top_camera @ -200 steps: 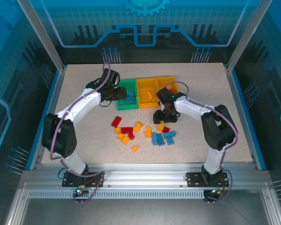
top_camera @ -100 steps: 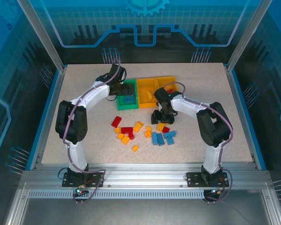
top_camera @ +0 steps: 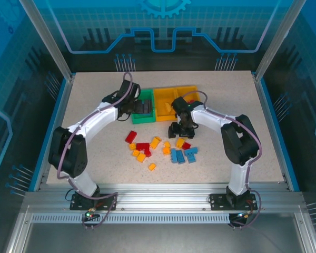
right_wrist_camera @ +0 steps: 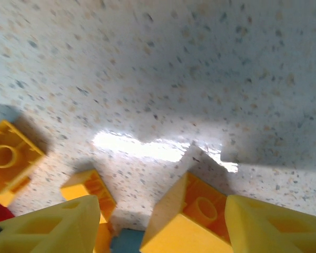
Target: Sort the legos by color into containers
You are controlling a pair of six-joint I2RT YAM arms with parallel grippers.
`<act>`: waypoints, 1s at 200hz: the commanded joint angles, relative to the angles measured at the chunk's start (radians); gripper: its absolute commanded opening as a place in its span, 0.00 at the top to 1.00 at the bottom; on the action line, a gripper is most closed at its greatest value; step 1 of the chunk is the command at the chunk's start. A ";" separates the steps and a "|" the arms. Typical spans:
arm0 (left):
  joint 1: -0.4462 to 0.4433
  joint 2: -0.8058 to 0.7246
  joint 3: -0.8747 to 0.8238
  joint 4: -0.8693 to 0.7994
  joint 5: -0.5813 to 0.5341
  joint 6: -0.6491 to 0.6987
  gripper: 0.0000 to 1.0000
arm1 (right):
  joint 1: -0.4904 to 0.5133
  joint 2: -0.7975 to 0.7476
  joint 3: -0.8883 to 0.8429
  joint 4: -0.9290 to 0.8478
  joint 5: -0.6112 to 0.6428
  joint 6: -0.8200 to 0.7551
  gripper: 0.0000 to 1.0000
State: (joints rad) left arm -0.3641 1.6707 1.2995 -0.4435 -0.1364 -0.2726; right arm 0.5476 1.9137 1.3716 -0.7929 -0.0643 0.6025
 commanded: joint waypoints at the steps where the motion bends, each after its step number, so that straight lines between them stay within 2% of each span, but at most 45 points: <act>1: 0.000 -0.071 -0.081 0.016 -0.021 -0.032 0.01 | 0.031 0.018 0.060 -0.048 -0.007 -0.007 0.35; 25: -0.001 -0.136 -0.167 0.014 -0.018 -0.047 0.01 | 0.041 0.013 0.057 -0.105 0.054 -0.090 0.35; 77: -0.001 -0.267 -0.307 0.016 0.021 -0.092 0.01 | 0.078 -0.035 -0.018 -0.081 0.195 -0.412 0.28; 114: -0.001 -0.341 -0.374 0.018 0.022 -0.110 0.01 | 0.081 -0.093 -0.048 0.000 0.117 -0.550 0.23; 148: 0.000 -0.353 -0.405 0.006 0.029 -0.125 0.01 | 0.083 -0.099 -0.063 -0.030 0.082 -0.658 0.23; 200: -0.001 -0.356 -0.433 0.011 0.036 -0.143 0.01 | 0.086 -0.064 -0.086 -0.031 0.096 -0.720 0.27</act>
State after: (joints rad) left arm -0.3641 1.3361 0.8772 -0.4358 -0.1291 -0.3916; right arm 0.6155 1.8328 1.2919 -0.8124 0.0448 -0.0505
